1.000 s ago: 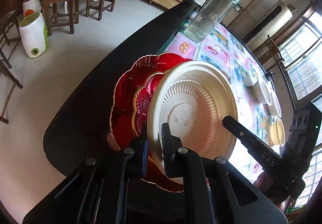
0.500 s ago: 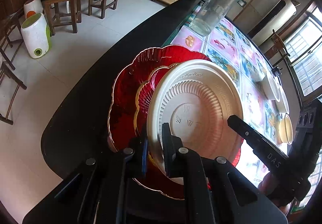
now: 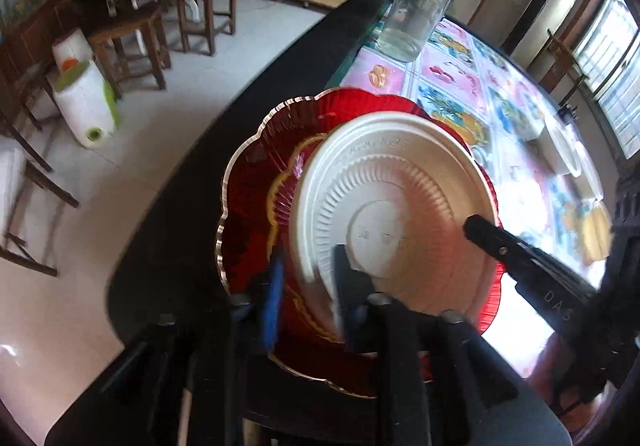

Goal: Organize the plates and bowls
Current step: 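Lower the cream plate onto the red plate stack and open the right gripper, then close the right gripper on a cream plate rim while the left gripper grasps another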

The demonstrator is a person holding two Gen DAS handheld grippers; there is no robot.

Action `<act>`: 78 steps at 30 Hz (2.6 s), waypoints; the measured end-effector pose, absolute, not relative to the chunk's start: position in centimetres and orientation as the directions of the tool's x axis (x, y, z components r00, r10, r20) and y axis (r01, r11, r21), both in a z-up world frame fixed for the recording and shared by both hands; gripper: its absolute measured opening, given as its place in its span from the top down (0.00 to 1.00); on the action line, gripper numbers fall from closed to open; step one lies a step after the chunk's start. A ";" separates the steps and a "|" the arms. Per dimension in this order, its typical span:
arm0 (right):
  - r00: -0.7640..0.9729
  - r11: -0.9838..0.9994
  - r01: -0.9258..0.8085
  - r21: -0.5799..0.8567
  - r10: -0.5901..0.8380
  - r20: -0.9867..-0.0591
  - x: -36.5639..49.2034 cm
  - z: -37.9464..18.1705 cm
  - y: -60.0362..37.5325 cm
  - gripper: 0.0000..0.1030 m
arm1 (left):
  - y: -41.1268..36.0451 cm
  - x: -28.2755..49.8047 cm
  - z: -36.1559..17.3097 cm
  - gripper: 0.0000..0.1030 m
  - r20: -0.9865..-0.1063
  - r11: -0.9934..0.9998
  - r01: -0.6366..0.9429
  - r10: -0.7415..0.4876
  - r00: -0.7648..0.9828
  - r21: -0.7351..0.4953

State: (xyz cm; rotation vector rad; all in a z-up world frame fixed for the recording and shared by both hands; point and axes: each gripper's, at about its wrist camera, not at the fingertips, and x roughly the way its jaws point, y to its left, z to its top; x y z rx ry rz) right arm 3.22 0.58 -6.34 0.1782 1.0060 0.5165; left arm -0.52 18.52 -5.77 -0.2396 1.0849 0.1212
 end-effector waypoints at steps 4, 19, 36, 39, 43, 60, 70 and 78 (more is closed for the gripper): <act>0.468 0.869 -0.353 0.348 0.485 -0.739 2.8 -5.5 0.5 0.68 | 18.1 -1.2 -4.3 0.48 -0.862 0.974 -0.220 0.059 0.504 -0.062; 0.726 0.926 -0.283 0.250 0.377 -0.575 0.1 -1.9 -8.5 0.34 | 14.1 -4.7 0.9 0.31 -0.694 0.979 -0.201 0.159 0.702 0.021; 0.788 0.979 -0.011 0.204 0.134 -0.601 -2.7 -3.5 -25.7 0.32 | -4.2 -1.7 -1.5 0.24 -0.810 0.974 0.227 -0.141 0.569 -0.010; 0.792 0.980 0.051 0.191 0.076 -0.606 -3.6 -3.7 -29.7 0.32 | -7.7 -0.6 -2.4 0.24 -0.843 0.959 0.282 -0.182 0.506 -0.038; 0.788 0.967 0.161 0.196 -0.006 -0.615 -4.7 -3.9 -36.1 0.32 | -11.9 1.1 -2.7 0.24 -0.872 0.937 0.335 -0.243 0.424 -0.098; 0.718 0.835 0.451 0.315 -0.130 -0.684 -0.2 -2.5 -53.8 0.32 | -25.0 11.5 0.1 0.24 -0.884 0.891 0.371 -0.375 0.278 -0.261; 0.677 0.700 0.433 0.568 0.164 -0.718 5.4 -6.9 -57.3 0.32 | -30.0 16.0 -2.2 0.24 -0.900 0.872 0.334 -0.417 0.125 -0.358; 0.715 0.645 0.391 0.657 0.236 -0.658 4.4 -8.2 -58.4 0.32 | -30.7 16.3 -3.3 0.24 -0.874 0.855 0.310 -0.470 0.125 -0.416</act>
